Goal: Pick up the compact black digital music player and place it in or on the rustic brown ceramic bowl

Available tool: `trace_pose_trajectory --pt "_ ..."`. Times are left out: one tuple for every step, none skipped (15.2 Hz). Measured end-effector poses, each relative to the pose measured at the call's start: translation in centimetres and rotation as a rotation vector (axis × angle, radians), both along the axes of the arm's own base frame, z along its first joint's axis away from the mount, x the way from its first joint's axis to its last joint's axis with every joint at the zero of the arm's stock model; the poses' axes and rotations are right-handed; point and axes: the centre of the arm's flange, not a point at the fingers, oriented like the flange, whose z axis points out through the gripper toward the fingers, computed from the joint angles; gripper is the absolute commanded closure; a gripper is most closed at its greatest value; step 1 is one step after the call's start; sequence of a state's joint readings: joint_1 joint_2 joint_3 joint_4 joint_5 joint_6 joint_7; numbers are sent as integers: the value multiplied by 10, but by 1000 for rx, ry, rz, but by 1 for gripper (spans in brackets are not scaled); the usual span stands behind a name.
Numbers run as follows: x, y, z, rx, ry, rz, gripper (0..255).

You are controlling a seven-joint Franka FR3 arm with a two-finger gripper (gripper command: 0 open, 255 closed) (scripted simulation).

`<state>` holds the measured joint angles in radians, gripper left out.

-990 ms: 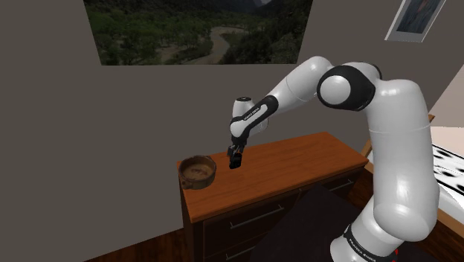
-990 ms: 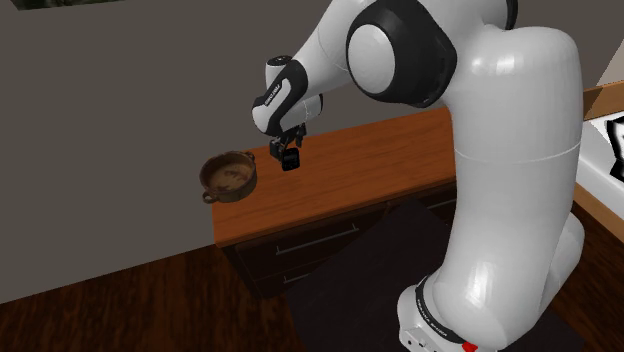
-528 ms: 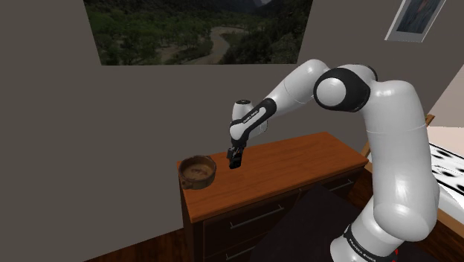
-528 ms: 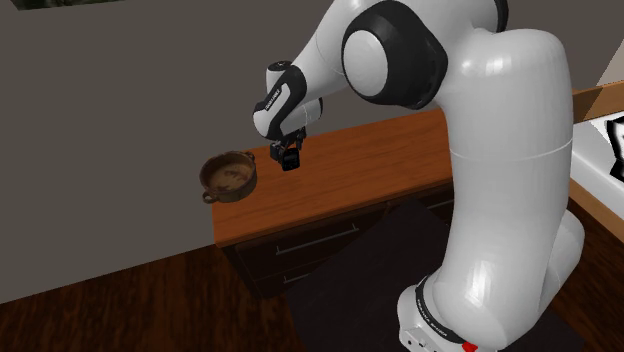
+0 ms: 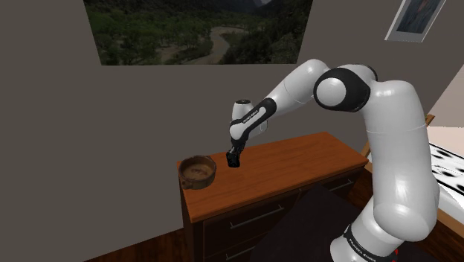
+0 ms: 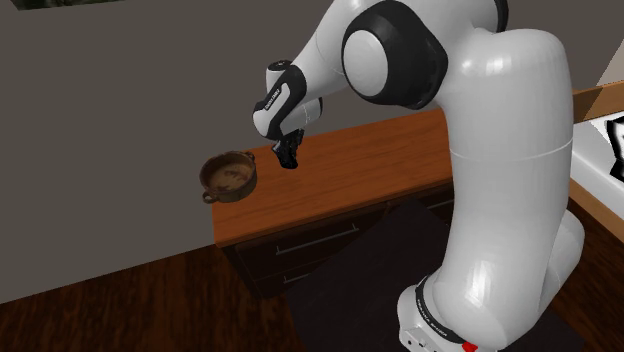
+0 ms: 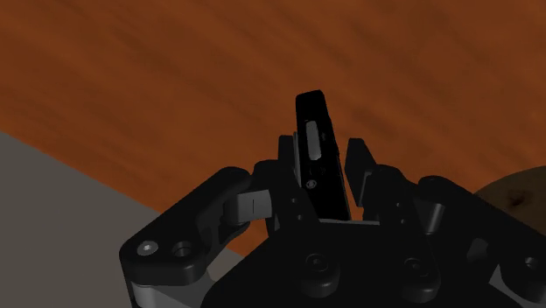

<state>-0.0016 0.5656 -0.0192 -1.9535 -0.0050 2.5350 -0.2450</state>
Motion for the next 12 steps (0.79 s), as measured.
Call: trace_pose_trajectory --pt "0 0 0 0 0 0 255" --pt "0 0 0 0 0 0 255" --pt "0 0 0 0 0 0 255" --pt "0 0 0 0 0 0 255" --pt "-1 0 2 0 2 0 255" --pt "-1 0 5 0 2 -1 255" --pt "-1 0 9 0 2 -1 255" --pt "-1 0 14 0 3 -1 255" --pt "-2 0 20 0 3 -1 255" --pt "-1 0 25 0 2 -1 255" --pt "0 0 30 0 2 -1 255" --pt "0 1 36 0 2 -1 255"
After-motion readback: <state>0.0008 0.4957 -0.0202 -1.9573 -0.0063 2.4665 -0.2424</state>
